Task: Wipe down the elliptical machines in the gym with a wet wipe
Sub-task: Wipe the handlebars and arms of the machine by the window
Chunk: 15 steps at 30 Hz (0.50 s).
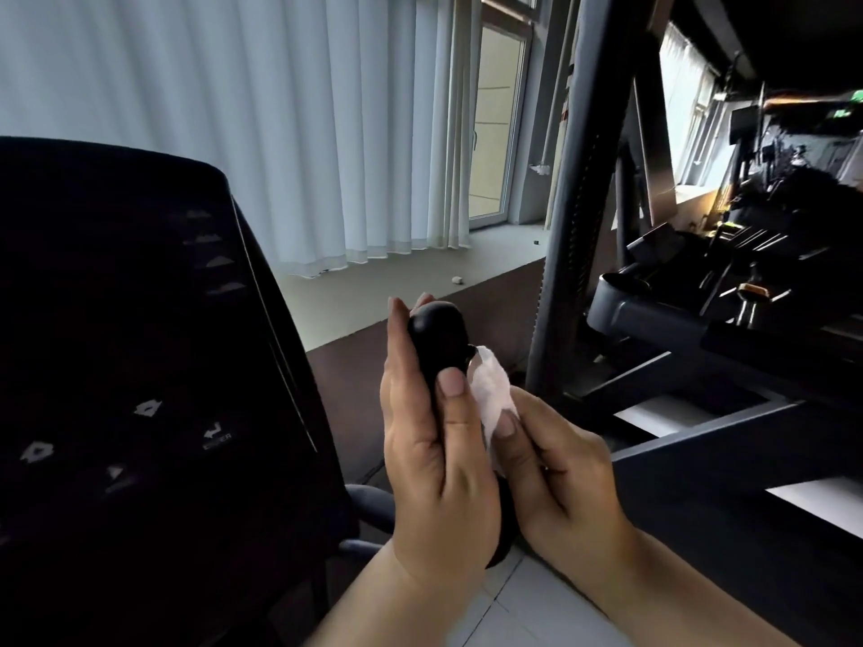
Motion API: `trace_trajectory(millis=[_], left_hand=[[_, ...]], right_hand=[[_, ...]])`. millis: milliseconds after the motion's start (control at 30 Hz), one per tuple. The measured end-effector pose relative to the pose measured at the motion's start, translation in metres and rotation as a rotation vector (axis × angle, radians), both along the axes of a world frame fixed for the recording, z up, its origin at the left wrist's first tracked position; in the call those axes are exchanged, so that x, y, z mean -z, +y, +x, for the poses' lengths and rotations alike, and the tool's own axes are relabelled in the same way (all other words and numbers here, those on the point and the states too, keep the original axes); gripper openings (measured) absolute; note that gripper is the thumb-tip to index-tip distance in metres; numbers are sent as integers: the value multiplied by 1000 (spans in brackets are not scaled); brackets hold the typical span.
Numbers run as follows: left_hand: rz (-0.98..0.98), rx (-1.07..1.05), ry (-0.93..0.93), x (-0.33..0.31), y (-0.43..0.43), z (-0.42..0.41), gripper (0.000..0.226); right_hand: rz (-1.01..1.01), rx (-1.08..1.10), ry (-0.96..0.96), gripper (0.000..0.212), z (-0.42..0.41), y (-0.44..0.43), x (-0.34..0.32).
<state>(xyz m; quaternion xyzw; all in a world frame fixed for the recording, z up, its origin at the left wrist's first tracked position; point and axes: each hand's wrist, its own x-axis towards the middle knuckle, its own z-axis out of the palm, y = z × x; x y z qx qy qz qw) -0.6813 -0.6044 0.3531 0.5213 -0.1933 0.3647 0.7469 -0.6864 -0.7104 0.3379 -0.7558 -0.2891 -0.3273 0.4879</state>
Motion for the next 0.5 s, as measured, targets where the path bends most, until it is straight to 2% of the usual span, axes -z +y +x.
trace_trajectory(millis=[133,233,300,367,433,500], left_hand=[[-25,-23,3,-1,-9,0,53],[-28,-89,-1,2,-13,0,52],[-8,-127,-9,3,-15,0,54],[-4,-174,-4,4,-19,-3,56],[1,-263,-2,6,-25,-6,57],[96,-454,-32,10,-33,-8,63]], right_hand=[[-68,-67,-60,16,3,-9,11],[-82,-106,-66,28,9,-21,24],[-154,-125,-74,27,15,-30,25],[-147,-42,-143,25,29,-41,16],[-71,124,-276,33,55,-58,-3],[-99,276,-456,35,83,-77,-21]])
